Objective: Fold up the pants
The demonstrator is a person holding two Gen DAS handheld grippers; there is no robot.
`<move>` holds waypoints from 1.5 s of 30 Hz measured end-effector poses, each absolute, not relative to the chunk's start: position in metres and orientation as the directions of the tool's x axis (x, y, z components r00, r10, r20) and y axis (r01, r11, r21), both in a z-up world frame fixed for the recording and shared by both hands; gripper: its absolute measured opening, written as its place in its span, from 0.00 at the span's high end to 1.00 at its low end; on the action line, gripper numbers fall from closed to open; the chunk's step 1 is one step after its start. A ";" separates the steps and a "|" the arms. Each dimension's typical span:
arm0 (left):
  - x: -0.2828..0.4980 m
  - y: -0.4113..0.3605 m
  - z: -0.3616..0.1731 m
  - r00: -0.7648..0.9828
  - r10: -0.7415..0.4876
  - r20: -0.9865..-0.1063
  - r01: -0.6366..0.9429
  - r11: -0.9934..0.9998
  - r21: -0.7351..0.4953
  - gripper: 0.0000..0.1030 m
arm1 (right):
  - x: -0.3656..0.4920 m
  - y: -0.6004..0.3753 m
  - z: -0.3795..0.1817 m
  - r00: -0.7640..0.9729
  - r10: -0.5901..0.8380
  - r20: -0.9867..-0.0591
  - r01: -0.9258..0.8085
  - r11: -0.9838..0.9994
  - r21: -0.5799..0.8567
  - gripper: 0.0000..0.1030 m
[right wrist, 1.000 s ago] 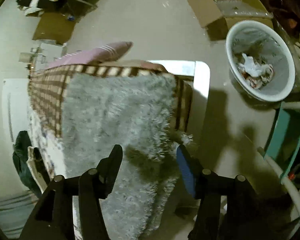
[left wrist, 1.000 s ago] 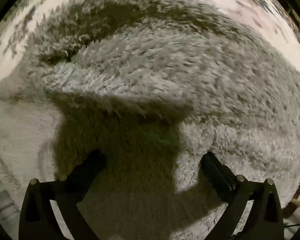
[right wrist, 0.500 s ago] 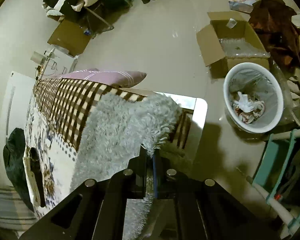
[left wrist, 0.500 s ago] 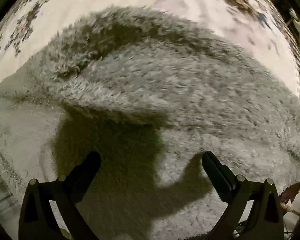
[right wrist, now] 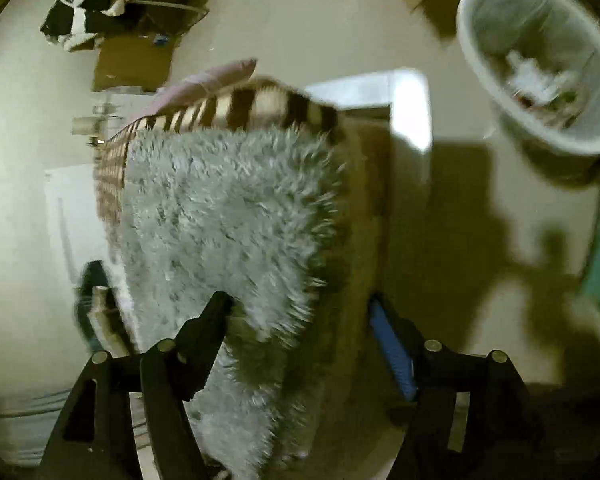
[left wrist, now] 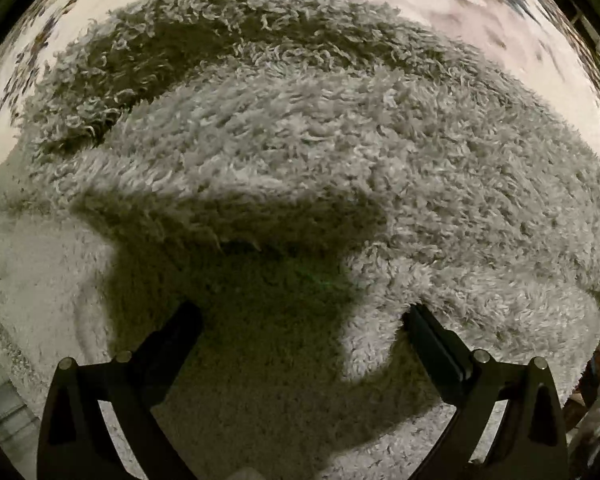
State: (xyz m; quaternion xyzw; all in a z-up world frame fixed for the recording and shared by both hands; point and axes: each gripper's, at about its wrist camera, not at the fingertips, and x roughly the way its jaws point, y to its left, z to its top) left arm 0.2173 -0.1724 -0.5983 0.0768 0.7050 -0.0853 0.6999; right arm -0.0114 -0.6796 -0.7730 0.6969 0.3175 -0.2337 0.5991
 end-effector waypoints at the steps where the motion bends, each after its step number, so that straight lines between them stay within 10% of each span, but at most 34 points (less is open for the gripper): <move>1: 0.219 -0.173 -0.598 -0.013 -0.010 -1.000 0.226 0.974 -0.013 0.00 | -0.009 -0.679 -0.775 0.712 0.158 -0.684 0.700 -0.087 0.709 0.31; 5: 0.214 -0.177 -0.598 -0.021 -0.011 -1.000 0.227 0.974 -0.015 0.00 | 0.005 -0.679 -0.738 0.704 0.041 -0.709 0.707 0.043 0.705 0.83; 10: 0.222 -0.173 -0.600 -0.026 -0.010 -1.000 0.221 0.975 -0.015 0.00 | 0.005 -0.699 -0.720 0.736 0.014 -0.677 0.673 0.088 0.734 0.83; 13: 0.223 -0.165 -0.594 -0.028 -0.010 -1.000 0.211 0.977 -0.016 0.00 | 0.010 -0.706 -0.741 0.718 0.103 -0.688 0.686 0.059 0.725 0.50; 17: 0.228 -0.162 -0.602 -0.033 -0.023 -0.999 0.198 0.980 -0.029 0.00 | 0.007 -0.710 -0.762 0.780 0.144 -0.609 0.614 0.012 0.789 0.42; 25: 0.233 -0.153 -0.611 -0.029 -0.020 -0.999 0.162 0.986 -0.024 0.00 | 0.033 -0.714 -0.759 0.838 0.083 -0.539 0.536 0.060 0.842 0.43; 30: 0.232 -0.159 -0.600 -0.033 -0.024 -0.999 0.133 0.991 -0.028 0.00 | 0.048 -0.713 -0.741 0.767 0.025 -0.641 0.635 0.114 0.764 0.74; 45: 0.215 -0.084 -0.494 0.126 -0.183 -0.975 0.031 0.983 -0.180 0.00 | 0.140 -0.557 -0.544 0.794 0.089 -0.602 0.428 0.621 0.657 0.76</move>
